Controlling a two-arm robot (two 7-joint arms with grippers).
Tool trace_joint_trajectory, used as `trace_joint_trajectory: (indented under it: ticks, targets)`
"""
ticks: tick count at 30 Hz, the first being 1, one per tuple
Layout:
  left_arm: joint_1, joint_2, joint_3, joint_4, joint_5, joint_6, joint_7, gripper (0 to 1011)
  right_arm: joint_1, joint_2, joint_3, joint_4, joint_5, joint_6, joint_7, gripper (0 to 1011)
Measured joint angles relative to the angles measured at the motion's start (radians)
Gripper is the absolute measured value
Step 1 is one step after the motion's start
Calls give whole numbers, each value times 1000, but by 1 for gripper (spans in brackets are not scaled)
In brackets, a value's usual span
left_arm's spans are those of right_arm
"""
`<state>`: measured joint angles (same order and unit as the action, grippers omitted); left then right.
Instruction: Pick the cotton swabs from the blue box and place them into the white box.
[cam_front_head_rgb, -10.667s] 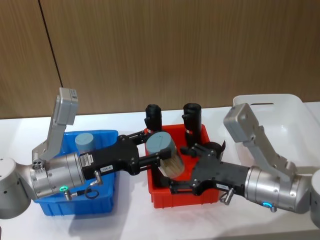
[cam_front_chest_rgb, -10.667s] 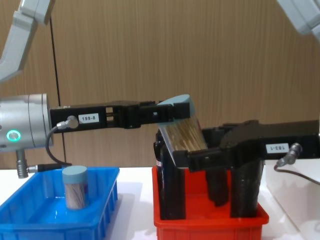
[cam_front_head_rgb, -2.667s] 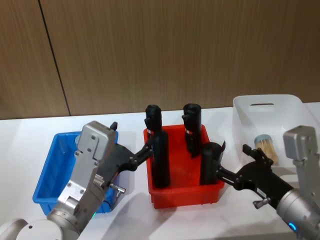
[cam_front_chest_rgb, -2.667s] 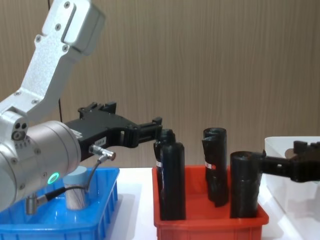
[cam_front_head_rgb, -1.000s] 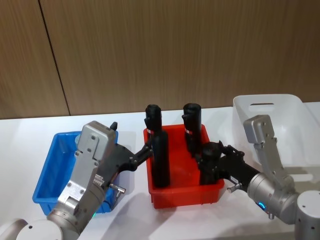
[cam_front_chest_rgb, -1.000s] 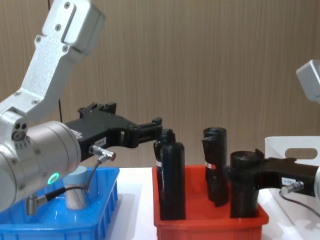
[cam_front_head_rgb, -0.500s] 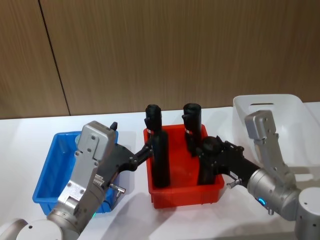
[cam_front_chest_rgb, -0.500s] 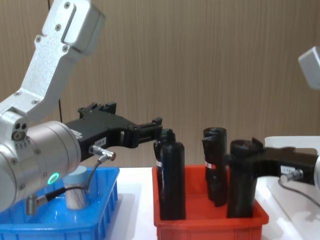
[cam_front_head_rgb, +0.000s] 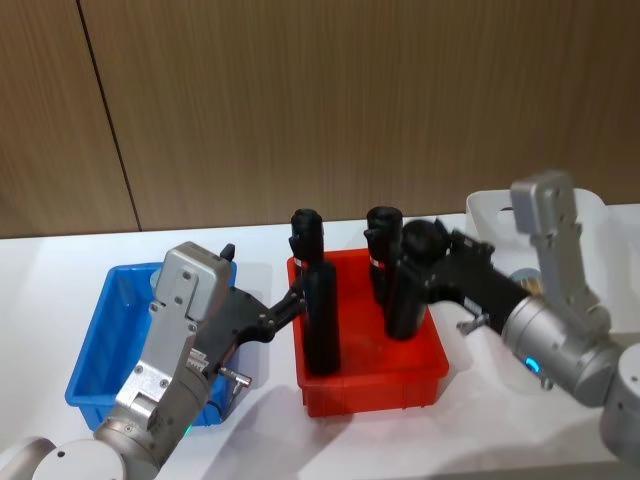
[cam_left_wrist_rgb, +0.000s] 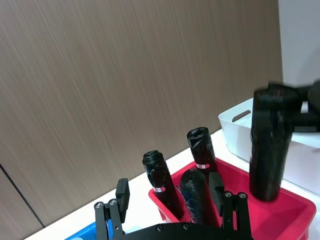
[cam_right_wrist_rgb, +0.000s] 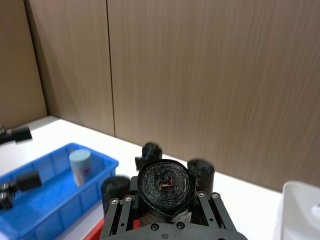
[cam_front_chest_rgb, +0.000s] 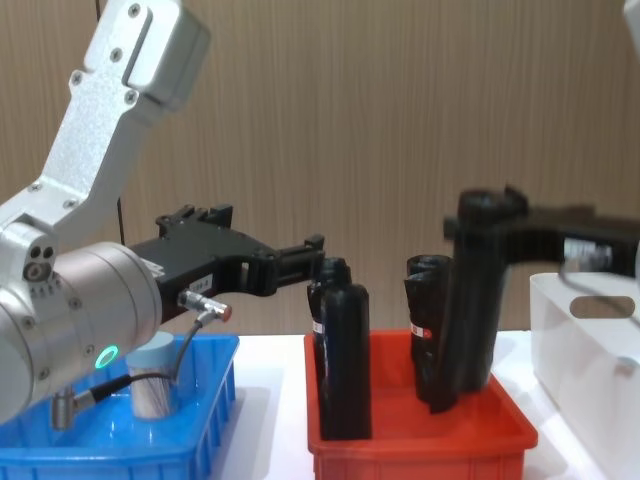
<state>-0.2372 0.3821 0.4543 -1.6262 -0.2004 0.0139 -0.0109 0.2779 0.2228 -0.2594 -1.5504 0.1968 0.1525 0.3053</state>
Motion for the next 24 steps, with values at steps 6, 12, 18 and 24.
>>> trace_joint_trajectory:
  ticks: [6, 12, 18, 24]
  targets:
    - [0, 0, 0, 0, 0, 0, 0, 1004, 9, 13, 15, -47, -5, 0, -15, 535]
    - [0, 0, 0, 0, 0, 0, 0, 1004, 23, 30, 37, -70, -13, 1, -43, 534]
    - [0, 0, 0, 0, 0, 0, 0, 1004, 40, 49, 63, -63, -24, 0, -77, 534]
    - [0, 0, 0, 0, 0, 0, 0, 1004, 57, 64, 84, -34, -39, -5, -107, 535]
